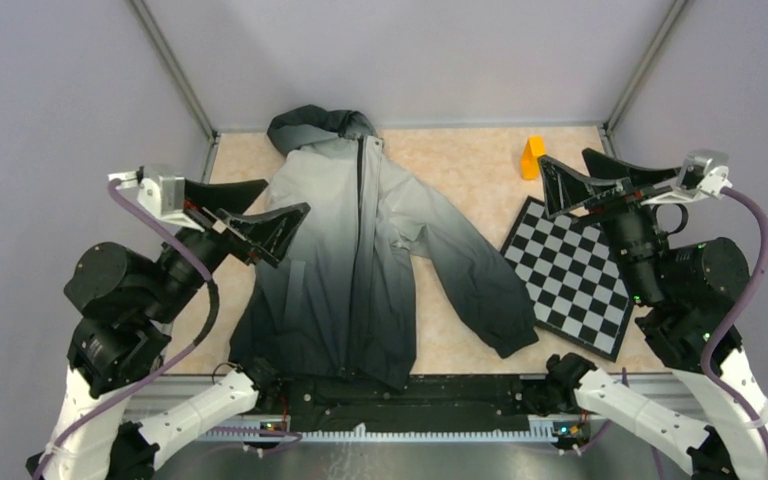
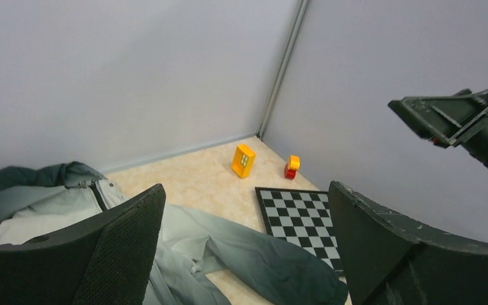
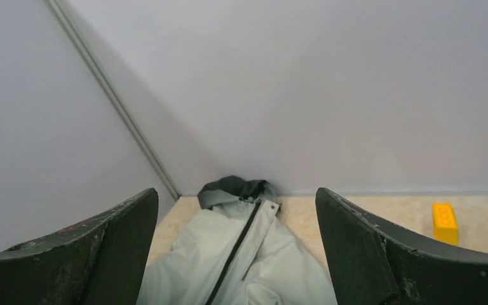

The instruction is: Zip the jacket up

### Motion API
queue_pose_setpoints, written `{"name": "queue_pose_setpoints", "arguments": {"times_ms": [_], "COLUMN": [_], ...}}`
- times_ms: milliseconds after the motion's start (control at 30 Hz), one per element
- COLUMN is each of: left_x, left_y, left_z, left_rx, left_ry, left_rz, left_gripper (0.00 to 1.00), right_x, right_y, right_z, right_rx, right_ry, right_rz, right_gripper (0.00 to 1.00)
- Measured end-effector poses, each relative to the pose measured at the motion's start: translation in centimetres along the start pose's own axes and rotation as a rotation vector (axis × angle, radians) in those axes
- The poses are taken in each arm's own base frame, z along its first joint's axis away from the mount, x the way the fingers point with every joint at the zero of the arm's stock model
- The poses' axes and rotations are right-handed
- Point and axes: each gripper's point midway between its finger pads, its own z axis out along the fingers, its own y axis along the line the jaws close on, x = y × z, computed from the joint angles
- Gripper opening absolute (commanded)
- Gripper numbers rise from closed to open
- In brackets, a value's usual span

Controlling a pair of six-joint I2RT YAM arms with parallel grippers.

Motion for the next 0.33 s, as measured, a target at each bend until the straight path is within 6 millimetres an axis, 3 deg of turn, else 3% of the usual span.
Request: {"name": "queue_pose_setpoints", "arguments": {"times_ms": [167,333], "left_x": [-2.3,-3.9], "left_y": [-0.3,-0.3], "left_z": [-0.2,-0.6], "left_rx": [0.006,-0.004], "left_ry": [-0.073,-0.121], "left_rz": [0.020,0.039], "left_gripper": [0.99,0.99], "right_x": [0.8,-0.1], "right_y": [-1.4,-2.3], "right_z": [-0.3,-1.1], "right_rx": [0.065,0.106], "right_ry": [0.031,0.004], "right_rz": [-0.026,-0.033], "right_gripper": [0.93,0.95]}}
